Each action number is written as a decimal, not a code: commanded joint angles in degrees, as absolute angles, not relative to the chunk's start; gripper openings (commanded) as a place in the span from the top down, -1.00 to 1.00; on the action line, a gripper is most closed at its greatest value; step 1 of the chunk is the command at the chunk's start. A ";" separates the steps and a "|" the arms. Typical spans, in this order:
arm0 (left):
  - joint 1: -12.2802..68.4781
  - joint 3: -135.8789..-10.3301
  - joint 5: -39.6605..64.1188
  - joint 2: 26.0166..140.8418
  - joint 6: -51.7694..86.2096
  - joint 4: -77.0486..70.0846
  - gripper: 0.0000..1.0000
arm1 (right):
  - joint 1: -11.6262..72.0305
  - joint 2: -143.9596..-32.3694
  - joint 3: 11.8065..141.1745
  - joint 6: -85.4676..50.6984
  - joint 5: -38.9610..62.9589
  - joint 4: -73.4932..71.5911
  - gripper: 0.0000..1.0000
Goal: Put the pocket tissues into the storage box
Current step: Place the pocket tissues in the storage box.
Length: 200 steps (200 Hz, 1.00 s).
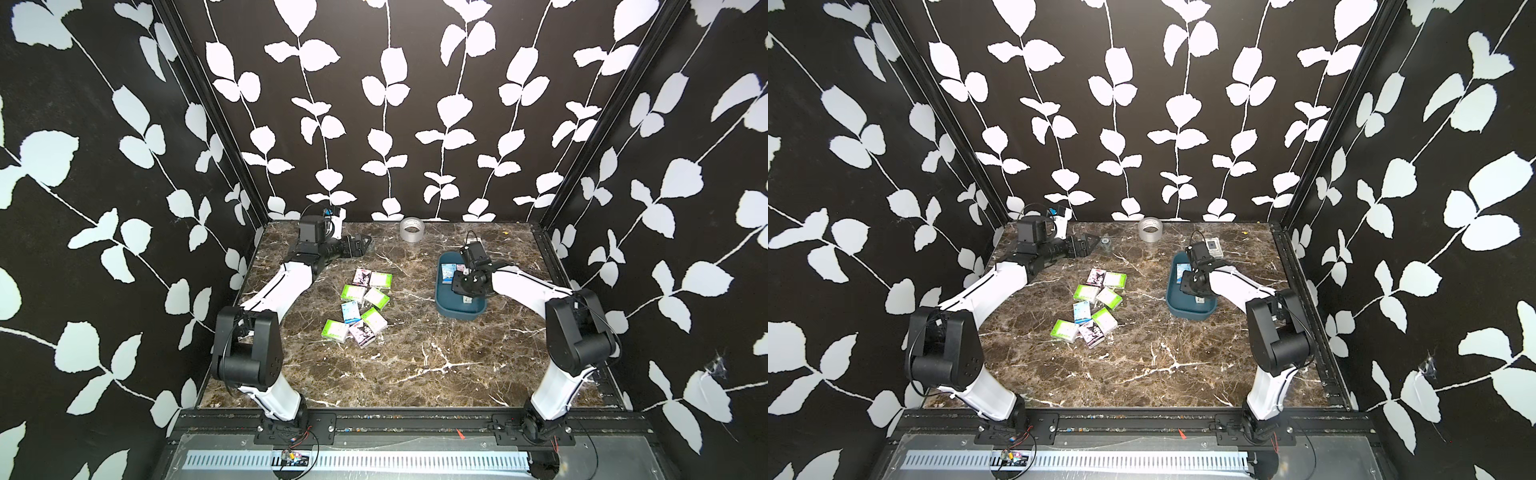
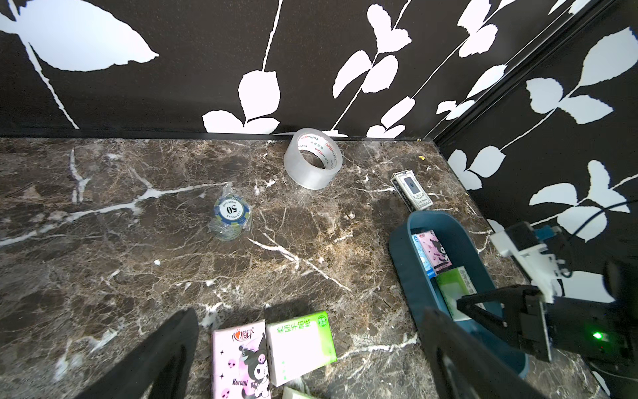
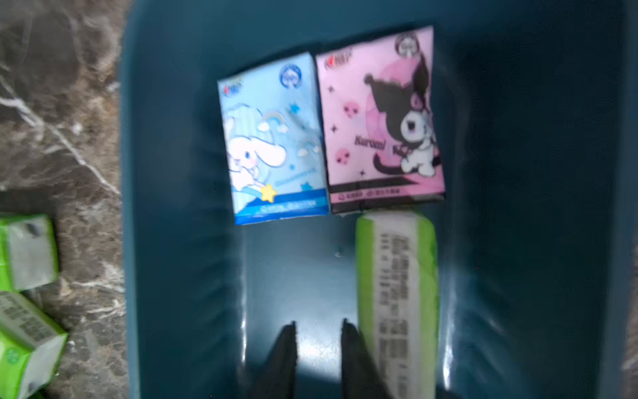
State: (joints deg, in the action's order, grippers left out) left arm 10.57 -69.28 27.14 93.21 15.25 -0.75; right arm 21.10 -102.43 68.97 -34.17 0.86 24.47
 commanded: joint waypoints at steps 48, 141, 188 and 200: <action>10.81 -70.57 27.48 93.07 15.67 -1.63 -0.98 | 21.09 -99.42 73.56 -29.22 -6.92 30.99 0.12; 10.82 -70.88 27.42 92.78 14.93 -1.15 -0.98 | 21.00 -103.00 78.30 -26.27 -10.22 34.98 0.10; 10.81 -70.77 27.16 92.67 14.32 -0.66 -0.98 | 21.02 -106.31 79.49 -26.20 -9.60 34.90 0.21; 10.75 -70.69 27.03 92.62 13.98 -0.43 -0.98 | 21.01 -106.71 79.54 -26.03 -9.56 34.82 0.28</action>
